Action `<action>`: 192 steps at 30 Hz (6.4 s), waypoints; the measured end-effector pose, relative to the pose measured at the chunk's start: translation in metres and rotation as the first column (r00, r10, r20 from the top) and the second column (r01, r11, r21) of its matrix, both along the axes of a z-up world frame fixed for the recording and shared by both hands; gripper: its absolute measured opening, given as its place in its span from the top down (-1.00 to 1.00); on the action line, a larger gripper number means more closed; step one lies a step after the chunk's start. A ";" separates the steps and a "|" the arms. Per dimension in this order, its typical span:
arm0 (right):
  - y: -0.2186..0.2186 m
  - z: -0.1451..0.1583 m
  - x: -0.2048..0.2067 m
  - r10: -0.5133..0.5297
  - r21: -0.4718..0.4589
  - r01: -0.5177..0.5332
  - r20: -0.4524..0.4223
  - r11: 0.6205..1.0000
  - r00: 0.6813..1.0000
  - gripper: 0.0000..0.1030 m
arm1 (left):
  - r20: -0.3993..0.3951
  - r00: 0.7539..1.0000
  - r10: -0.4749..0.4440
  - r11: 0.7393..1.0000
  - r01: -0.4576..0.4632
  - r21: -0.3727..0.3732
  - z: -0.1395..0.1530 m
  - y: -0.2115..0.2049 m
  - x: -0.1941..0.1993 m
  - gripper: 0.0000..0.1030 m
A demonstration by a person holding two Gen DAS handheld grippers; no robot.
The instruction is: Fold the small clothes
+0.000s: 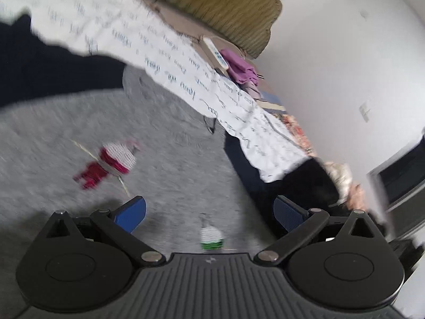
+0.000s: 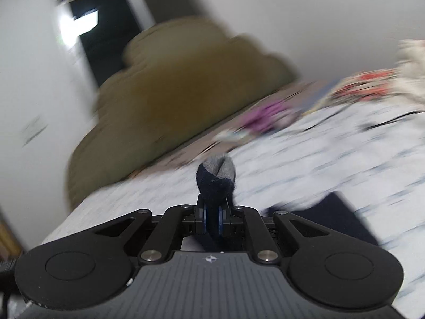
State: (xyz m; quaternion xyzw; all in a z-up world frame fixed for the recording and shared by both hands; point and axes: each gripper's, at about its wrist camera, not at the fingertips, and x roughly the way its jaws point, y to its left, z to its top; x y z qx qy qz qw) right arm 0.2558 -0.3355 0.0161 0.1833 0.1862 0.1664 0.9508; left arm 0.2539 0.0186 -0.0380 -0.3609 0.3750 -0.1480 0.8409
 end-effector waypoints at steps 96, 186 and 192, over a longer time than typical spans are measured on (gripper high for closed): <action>0.009 -0.061 0.094 0.056 0.032 -0.047 -0.416 0.998 0.908 0.75 | 0.116 0.958 0.263 0.963 -0.268 0.029 -0.063 0.152 -0.025 0.78; 0.110 -0.068 0.064 -0.008 -0.325 -0.059 -0.201 0.944 0.979 -0.80 | 0.327 0.933 -0.151 0.705 -0.130 0.697 -0.016 0.004 -0.037 -0.35; 0.117 -0.062 0.071 0.019 -0.356 -0.107 -0.242 0.928 0.970 -0.99 | 0.386 0.899 0.205 0.881 -0.342 0.328 -0.013 0.080 -0.081 -0.77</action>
